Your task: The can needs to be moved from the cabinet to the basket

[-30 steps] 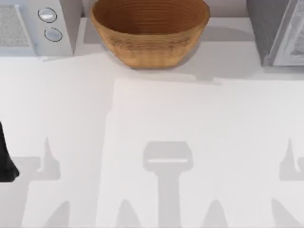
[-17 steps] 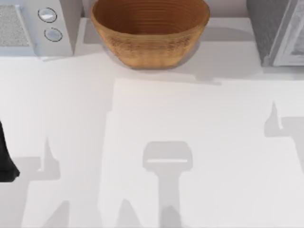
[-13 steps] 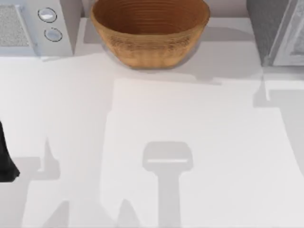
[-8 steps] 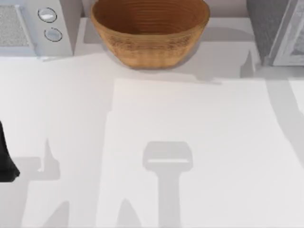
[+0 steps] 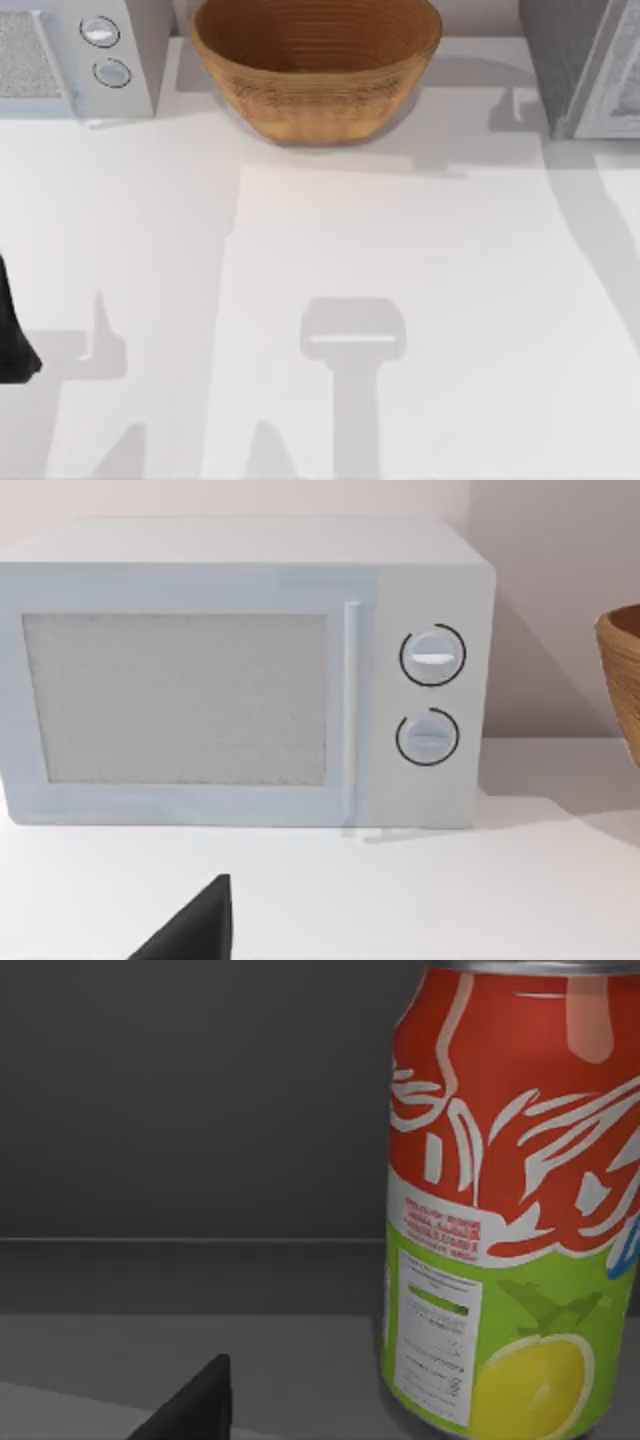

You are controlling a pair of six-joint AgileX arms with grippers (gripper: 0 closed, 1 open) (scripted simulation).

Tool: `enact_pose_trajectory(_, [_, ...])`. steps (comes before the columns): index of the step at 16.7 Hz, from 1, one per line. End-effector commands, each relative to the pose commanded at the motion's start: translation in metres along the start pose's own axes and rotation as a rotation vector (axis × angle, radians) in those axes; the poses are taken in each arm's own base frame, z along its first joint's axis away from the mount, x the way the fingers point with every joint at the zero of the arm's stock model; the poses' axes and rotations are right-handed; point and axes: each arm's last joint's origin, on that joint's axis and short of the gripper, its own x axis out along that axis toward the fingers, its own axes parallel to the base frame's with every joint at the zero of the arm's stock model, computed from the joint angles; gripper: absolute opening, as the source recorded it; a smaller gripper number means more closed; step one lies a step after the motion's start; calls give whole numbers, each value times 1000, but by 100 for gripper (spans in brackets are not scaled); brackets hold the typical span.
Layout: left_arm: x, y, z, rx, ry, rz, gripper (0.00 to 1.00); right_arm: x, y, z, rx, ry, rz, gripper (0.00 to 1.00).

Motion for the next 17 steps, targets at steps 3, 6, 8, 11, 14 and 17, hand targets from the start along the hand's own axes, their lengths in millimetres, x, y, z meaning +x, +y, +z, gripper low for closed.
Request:
enact_pose_trajectory(3, [0, 0, 0, 0, 0, 0, 100, -1, -1, 0, 0, -2, -3, 100])
enact_pose_trajectory(6, [0, 0, 0, 0, 0, 0, 100, 11, -6, 2, 2, -14, -7, 100])
enact_pose_trajectory(8, [0, 0, 0, 0, 0, 0, 100, 28, -9, -3, -1, -2, -7, 100])
enact_pose_trajectory(11, [0, 0, 0, 0, 0, 0, 100, 39, -15, -3, -2, -9, -7, 100])
enact_pose_trajectory(14, [0, 0, 0, 0, 0, 0, 100, 38, -14, -5, -3, -4, -5, 100])
enact_pose_trajectory(17, [0, 0, 0, 0, 0, 0, 100, 47, -14, -3, -2, -9, -7, 100])
